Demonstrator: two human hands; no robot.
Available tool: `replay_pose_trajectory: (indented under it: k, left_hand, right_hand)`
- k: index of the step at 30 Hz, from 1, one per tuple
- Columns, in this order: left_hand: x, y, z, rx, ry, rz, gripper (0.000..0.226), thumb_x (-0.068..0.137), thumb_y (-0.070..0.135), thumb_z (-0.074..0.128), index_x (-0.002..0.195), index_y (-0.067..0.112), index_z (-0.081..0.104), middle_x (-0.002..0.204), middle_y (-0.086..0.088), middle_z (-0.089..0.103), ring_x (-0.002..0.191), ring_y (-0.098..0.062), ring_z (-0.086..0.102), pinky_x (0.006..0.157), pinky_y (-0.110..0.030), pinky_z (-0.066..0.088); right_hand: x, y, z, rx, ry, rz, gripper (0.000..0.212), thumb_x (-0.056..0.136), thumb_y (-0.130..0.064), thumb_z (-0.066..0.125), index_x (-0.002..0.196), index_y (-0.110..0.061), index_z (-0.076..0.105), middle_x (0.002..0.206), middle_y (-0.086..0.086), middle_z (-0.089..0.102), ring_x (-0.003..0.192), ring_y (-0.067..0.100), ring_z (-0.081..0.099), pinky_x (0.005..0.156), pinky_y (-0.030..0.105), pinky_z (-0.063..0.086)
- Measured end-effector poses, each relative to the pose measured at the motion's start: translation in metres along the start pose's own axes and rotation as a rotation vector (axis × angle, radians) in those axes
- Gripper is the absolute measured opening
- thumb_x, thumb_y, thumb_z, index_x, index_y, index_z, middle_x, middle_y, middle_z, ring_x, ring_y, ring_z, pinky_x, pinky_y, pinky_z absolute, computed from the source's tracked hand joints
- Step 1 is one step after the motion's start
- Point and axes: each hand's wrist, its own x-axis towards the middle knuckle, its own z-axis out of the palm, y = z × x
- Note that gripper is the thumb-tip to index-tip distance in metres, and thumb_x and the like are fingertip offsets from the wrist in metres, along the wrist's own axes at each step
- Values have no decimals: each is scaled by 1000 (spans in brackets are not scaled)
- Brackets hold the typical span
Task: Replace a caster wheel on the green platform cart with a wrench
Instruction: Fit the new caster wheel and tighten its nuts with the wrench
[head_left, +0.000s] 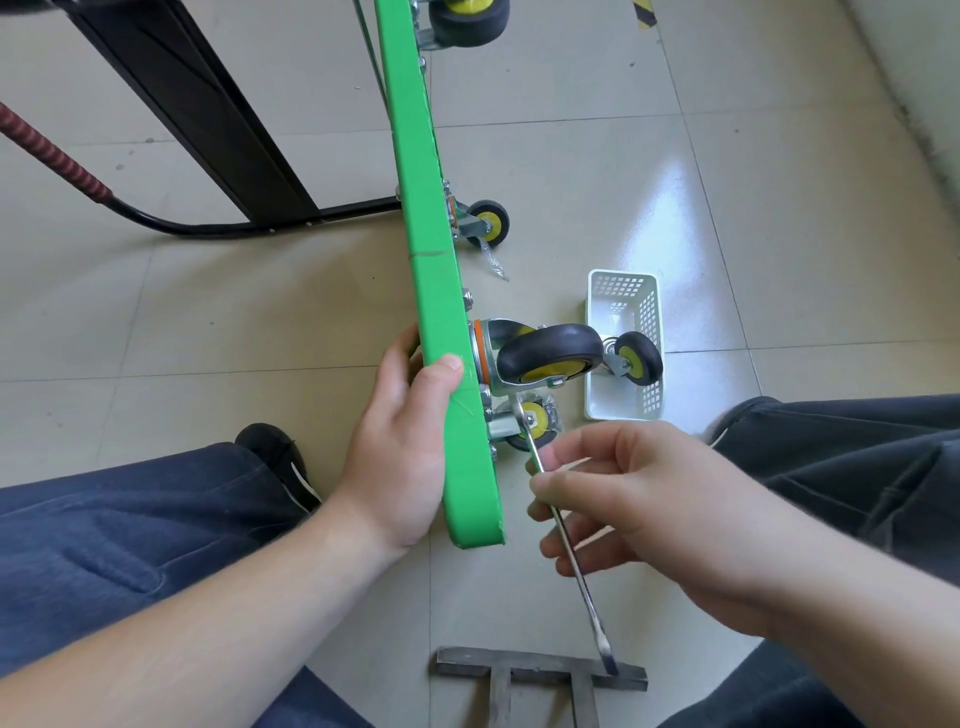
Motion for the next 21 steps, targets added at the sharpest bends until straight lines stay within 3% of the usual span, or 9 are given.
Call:
replay_pose_trajectory:
  k: [4,8,11,15,21]
  left_hand:
    - [-1,2,1,-5,11,-7,64,73,58,61,130,28,62,121,-21,67,116,-48,60,102,-70,46]
    - [-1,2,1,5,7,-9,64,74,58,61,131,28,61,122,-24,66,115,-49,59,103,-71,44]
    - [-1,2,0,17,-2,-10,63,75,59,60,130,28,61,120,-24,66,113,-50,59,101,-71,45]
    - [-1,2,1,16,-2,-12,65,73,58,61,130,28,61,118,-27,64,109,-52,59,97,-70,47]
    - [-1,2,0,29,2,-16,64,73,58,60,130,29,61,118,-26,66,110,-51,60,98,-71,47]
  right_hand:
    - [23,21,6,-108,80,-63,7,96,-11,68,102,-14,69,89,12,76,77,28,76,80,54,62]
    - [37,31,9,-216,95,-163,9,95,-19,71,96,-28,70,86,-3,76,92,32,72,89,55,59]
    - [43,33,11,-215,86,-184,10,95,-21,71,95,-30,70,88,-5,76,93,32,71,88,56,58]
    - [49,36,14,-183,100,-221,11,95,-19,70,97,-30,70,89,-8,73,84,51,67,75,66,56]
    - [56,39,18,-165,93,-251,12,96,-17,70,99,-28,71,99,-2,73,87,52,66,77,68,57]
